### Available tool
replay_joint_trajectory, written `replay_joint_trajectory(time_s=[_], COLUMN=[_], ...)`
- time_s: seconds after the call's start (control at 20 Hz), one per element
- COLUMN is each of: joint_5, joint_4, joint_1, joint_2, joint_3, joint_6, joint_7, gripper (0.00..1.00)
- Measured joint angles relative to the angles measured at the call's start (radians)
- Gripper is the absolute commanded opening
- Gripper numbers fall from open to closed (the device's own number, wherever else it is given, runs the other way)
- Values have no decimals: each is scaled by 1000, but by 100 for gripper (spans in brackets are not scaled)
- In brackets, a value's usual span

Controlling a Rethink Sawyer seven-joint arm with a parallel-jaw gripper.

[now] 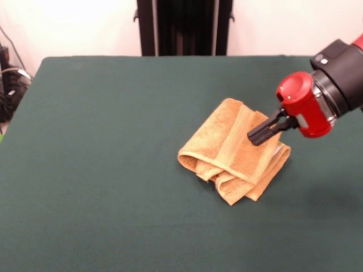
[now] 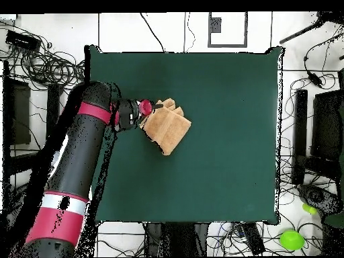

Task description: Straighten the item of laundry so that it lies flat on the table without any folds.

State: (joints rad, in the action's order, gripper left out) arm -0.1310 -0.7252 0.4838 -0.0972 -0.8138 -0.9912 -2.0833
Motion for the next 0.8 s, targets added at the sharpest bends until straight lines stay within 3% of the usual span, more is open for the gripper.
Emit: replay_joint_trajectory(time_s=[0.6,0.65,0.8], joint_5=[-33,-35,-35], joint_4=[-34,-38,-51], joint_1=[0,0,0], joint_2=[11,13,20], joint_3=[0,0,0], joint_6=[12,17,32], joint_7=[0,0,0], gripper=[0,100,100])
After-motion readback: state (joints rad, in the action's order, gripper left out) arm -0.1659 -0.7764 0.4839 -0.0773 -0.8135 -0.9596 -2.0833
